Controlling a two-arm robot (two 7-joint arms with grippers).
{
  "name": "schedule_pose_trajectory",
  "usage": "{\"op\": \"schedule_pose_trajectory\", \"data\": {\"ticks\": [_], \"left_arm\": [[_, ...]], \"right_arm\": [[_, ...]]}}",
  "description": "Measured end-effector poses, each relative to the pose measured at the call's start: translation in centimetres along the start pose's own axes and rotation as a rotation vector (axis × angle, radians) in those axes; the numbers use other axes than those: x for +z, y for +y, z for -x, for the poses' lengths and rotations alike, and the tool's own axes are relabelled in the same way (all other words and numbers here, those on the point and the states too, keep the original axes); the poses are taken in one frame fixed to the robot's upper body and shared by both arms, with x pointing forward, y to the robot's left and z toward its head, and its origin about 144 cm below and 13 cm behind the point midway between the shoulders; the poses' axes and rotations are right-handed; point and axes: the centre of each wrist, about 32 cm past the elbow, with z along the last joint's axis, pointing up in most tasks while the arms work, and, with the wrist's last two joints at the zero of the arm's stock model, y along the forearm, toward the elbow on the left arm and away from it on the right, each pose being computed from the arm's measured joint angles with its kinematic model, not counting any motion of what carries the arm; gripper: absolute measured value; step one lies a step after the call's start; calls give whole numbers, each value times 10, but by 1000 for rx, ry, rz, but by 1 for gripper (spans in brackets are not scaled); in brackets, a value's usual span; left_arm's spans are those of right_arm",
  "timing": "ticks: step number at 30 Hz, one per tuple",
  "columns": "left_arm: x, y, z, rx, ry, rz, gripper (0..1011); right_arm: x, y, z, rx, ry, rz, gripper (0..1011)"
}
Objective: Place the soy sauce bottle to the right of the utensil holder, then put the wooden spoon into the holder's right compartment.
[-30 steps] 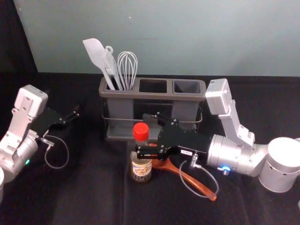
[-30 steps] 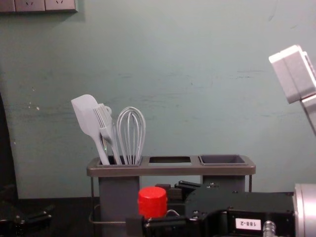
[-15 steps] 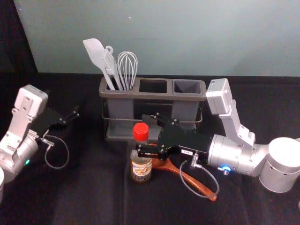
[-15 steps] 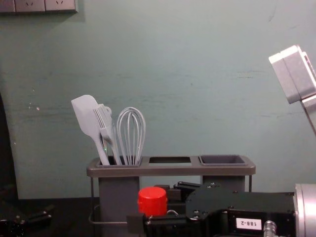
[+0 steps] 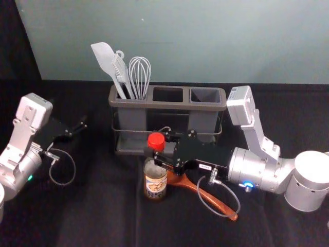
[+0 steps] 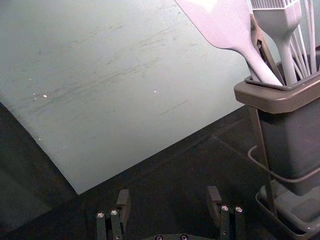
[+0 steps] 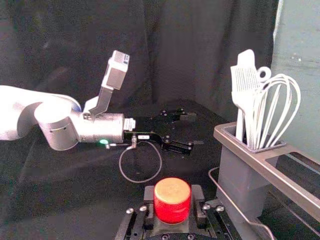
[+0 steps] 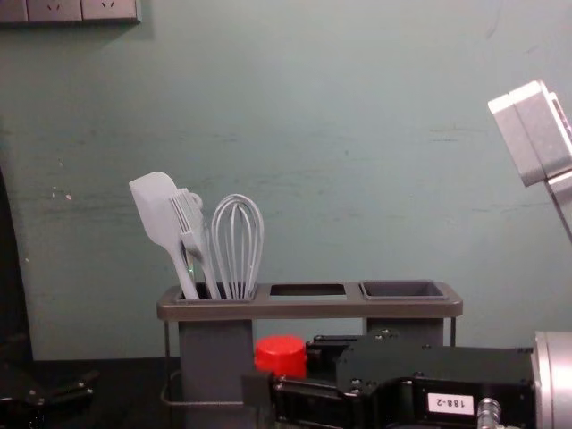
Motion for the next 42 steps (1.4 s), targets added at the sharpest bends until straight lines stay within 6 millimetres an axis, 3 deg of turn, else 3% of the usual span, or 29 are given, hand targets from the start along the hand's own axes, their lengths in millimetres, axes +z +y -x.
{"op": "schedule_pose_trajectory", "data": {"ticks": [1,5,17,25,34,42], "left_arm": [[0,0,0,0,0,0,1005],[0,0,0,0,0,0,1005],[0,0,0,0,0,0,1005],[0,0,0,0,0,0,1005],[0,0,0,0,0,0,1005],[0,0,0,0,0,0,1005]], "right_arm": [[0,0,0,0,0,0,457],[0,0,0,0,-1,-1,383],[12,-2,4,9,-31,-20,382],[30,-14,9,-16,-64,-44,382],[44,-45,21,-69,-85,-50,382],[40,-92,30,-166,-71,-36,382]]}}
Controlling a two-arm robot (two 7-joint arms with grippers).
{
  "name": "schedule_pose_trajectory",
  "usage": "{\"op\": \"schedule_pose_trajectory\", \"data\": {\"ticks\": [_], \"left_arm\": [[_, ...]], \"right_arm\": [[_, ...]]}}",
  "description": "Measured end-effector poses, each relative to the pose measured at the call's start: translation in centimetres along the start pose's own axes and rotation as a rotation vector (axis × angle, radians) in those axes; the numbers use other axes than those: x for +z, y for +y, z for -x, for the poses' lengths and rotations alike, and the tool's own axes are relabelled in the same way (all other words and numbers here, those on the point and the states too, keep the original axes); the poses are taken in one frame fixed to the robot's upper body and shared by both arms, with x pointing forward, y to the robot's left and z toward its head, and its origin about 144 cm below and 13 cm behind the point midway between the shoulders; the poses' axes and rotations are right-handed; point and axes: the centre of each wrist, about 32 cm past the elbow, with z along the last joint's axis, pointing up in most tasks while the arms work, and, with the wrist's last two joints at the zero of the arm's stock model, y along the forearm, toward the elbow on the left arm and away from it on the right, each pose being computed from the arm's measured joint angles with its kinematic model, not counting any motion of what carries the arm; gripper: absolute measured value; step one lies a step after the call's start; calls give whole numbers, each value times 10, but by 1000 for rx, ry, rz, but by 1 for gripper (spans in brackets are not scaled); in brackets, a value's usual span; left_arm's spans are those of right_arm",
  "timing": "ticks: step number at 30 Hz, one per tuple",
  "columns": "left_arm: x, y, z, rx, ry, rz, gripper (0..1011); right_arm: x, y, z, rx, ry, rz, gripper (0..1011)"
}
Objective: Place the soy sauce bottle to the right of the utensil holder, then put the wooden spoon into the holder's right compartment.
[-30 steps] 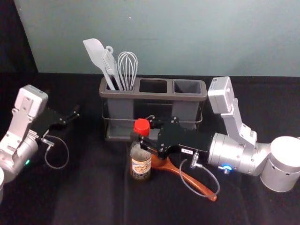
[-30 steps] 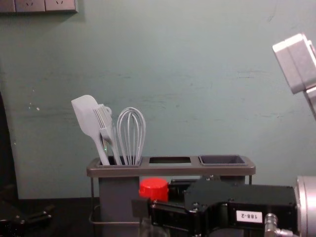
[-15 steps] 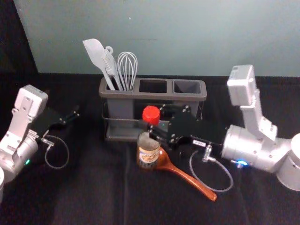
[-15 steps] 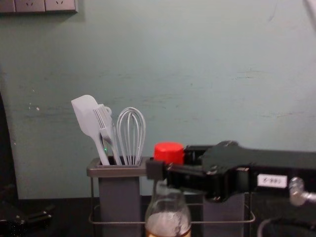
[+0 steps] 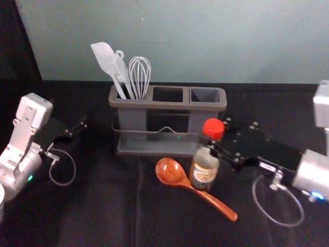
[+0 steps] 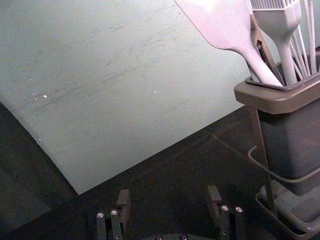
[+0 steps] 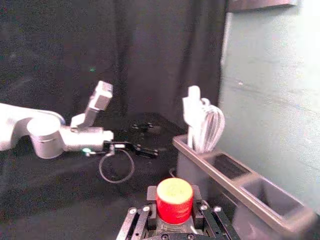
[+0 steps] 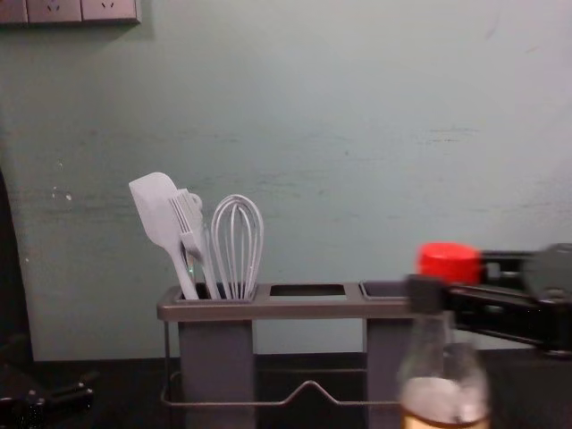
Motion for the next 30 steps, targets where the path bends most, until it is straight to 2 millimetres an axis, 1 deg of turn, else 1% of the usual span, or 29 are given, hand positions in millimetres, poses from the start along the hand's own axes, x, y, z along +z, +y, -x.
{"op": "schedule_pose_trajectory", "data": {"ticks": [1,2,4,5,11,12,18,24,27,30], "left_arm": [[0,0,0,0,0,0,1005],[0,0,0,0,0,0,1005],[0,0,0,0,0,0,1005],[0,0,0,0,0,0,1005],[0,0,0,0,0,0,1005],[0,0,0,0,0,0,1005],[0,0,0,0,0,0,1005],[0,0,0,0,0,0,1005],[0,0,0,0,0,0,1005],[0,0,0,0,0,0,1005]], "right_arm": [[0,-4,0,-11,1,-1,382],[-2,-13,1,-34,6,1,382],[-3,-20,2,-53,8,1,382],[-5,-28,3,-75,9,3,382],[-8,-52,3,-149,4,15,382],[-9,-59,2,-170,0,20,382],[-11,-77,-5,-246,-18,32,383],[-16,-83,-16,-295,-30,37,382],[-22,-80,-27,-318,-30,34,382],[-26,-76,-33,-324,-24,29,382]]}}
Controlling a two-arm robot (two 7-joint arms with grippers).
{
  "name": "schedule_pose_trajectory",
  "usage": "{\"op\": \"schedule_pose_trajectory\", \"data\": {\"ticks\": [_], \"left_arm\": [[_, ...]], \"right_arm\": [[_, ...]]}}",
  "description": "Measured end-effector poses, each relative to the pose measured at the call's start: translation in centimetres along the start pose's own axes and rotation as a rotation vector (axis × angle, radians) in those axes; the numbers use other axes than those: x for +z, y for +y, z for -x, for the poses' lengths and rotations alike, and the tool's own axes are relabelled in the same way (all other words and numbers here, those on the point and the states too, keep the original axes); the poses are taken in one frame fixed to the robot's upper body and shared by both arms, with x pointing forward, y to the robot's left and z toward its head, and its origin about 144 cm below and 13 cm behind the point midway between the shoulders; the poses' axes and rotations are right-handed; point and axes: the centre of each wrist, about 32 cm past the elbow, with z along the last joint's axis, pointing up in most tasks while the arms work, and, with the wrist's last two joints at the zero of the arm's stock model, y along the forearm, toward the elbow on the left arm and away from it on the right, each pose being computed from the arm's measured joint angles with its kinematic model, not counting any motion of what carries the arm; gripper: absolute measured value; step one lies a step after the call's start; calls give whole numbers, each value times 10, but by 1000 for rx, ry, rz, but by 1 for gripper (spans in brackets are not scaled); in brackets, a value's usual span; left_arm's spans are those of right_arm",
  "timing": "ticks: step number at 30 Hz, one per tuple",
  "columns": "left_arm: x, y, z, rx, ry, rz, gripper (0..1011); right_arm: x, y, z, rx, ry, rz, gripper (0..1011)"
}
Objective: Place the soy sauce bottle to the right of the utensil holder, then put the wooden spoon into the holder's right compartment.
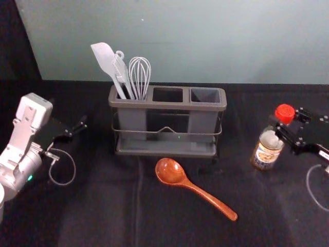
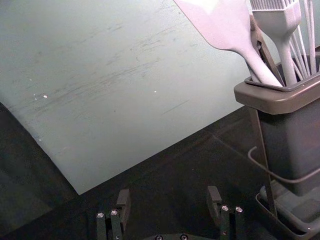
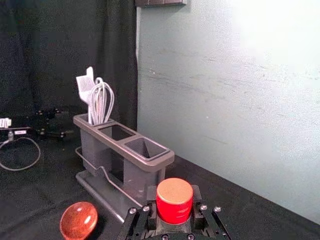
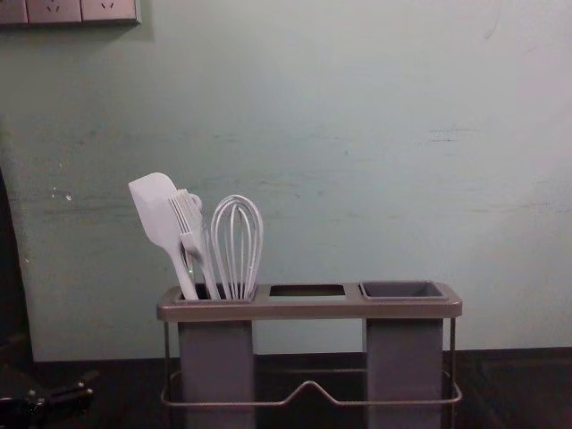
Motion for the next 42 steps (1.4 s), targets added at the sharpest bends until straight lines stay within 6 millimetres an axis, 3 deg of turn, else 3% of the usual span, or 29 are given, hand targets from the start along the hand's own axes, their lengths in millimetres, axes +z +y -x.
{"op": "schedule_pose_trajectory", "data": {"ticks": [13,22,42], "left_arm": [[0,0,0,0,0,0,1005],[0,0,0,0,0,0,1005],[0,0,0,0,0,0,1005]], "right_arm": [[-11,47,-21,7,-25,23,382],[-21,68,-26,-11,-25,4,382],[-34,84,-23,0,-2,-18,382]]}}
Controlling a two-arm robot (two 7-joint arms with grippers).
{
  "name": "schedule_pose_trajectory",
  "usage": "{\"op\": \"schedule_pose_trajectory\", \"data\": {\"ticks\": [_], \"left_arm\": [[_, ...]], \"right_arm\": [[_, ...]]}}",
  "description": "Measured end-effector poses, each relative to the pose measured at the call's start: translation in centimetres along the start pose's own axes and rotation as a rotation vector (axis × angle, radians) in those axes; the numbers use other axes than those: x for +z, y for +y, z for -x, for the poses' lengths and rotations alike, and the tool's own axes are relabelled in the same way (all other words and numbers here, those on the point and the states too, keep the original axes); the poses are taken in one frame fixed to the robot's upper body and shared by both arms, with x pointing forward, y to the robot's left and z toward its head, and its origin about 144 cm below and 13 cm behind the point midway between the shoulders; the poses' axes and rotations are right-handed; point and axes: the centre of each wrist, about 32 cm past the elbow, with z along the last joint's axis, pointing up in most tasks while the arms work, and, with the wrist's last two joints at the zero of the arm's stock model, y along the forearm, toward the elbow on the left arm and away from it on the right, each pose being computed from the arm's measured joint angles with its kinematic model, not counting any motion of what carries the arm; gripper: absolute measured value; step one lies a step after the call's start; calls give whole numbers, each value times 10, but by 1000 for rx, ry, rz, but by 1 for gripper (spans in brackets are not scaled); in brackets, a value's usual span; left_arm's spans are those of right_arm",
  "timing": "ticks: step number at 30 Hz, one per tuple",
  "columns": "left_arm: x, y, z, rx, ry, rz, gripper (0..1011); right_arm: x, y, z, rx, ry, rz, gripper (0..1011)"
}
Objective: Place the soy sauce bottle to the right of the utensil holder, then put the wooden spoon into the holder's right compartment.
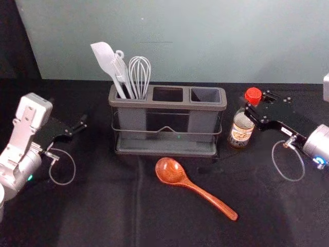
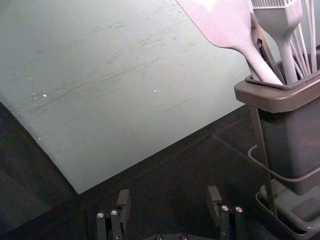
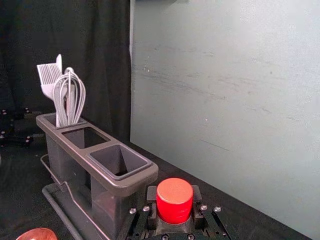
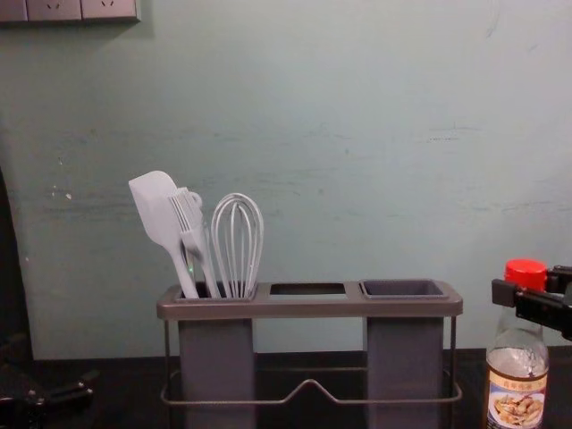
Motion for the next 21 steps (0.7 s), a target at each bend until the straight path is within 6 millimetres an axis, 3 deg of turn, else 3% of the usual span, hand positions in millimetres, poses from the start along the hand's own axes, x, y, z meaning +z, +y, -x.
{"op": "schedule_pose_trajectory", "data": {"ticks": [21], "left_arm": [[0,0,0,0,0,0,1005]], "right_arm": [[-5,5,1,-3,16,19,382]]}}
